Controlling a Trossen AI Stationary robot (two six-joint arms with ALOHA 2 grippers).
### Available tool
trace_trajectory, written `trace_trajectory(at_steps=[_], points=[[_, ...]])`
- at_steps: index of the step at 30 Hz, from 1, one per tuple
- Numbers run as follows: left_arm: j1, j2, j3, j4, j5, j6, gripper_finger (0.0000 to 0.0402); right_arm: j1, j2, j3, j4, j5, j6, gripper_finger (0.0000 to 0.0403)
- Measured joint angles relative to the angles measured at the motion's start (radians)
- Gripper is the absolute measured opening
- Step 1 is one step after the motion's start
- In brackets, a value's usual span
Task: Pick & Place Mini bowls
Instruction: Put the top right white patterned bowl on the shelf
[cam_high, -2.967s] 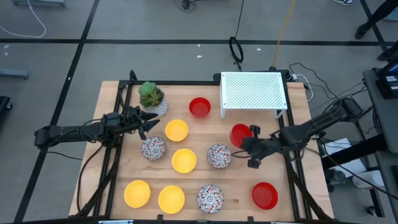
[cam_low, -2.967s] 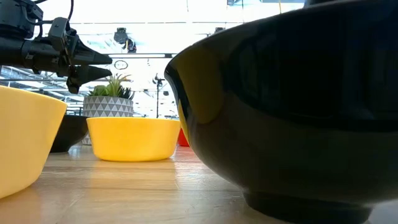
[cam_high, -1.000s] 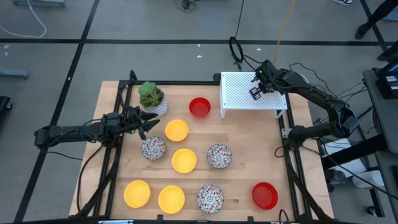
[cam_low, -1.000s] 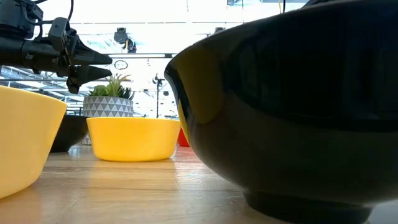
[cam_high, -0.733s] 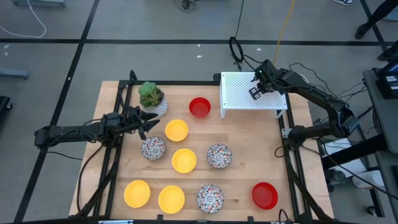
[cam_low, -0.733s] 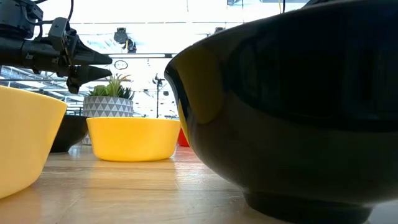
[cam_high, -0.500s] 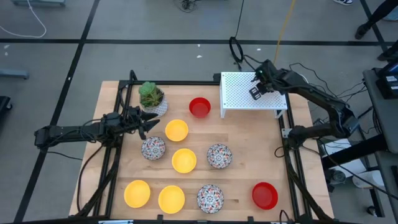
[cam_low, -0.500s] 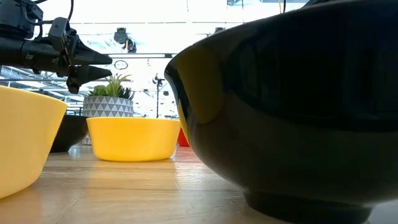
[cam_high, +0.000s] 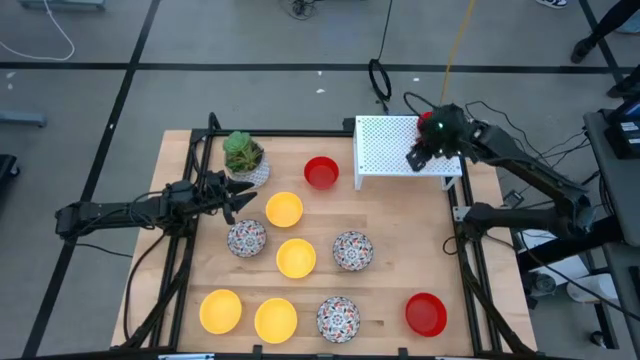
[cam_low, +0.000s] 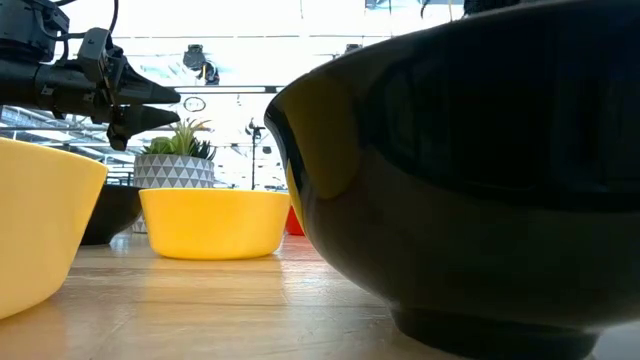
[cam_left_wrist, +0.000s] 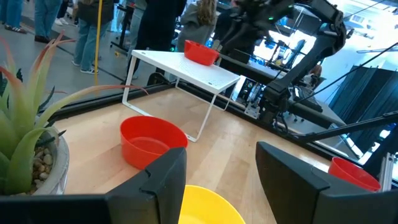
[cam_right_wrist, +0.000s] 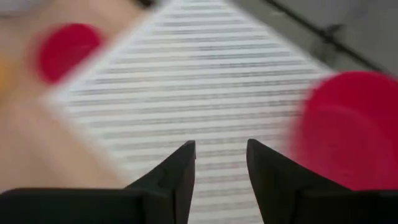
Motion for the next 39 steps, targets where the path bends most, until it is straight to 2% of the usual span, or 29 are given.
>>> trace_trajectory(at_steps=[4,9,14,20,25,29,39], points=[[0.0,0.0,0.0,0.0,0.0,0.0,0.0198,0.154,-0.018,0.0,-0.002,-0.096,0.069,0.0144],[0.0,0.0,0.0,0.0,0.0,0.0,0.0198,0.422,0.019,-0.001,0.088,-0.102,0.096,0.0155],[0.0,0.0,0.0,0.0,0.0,0.0,0.0198,0.664,0.103,-0.001,0.203,-0.101,-0.015,0.0152],[0.0,0.0,0.0,0.0,0.0,0.0,0.0198,0.865,0.253,-0.001,0.265,-0.094,-0.128,0.0149],[0.0,0.0,0.0,0.0,0.0,0.0,0.0198,0.97,0.38,-0.001,0.276,-0.084,-0.209,0.0146],[0.0,0.0,0.0,0.0,0.0,0.0,0.0198,1.025,0.461,-0.001,0.287,-0.024,-0.257,0.0141],[0.0,0.0,0.0,0.0,0.0,0.0,0.0198,1.076,0.598,-0.002,0.333,-0.019,-0.319,0.0139]])
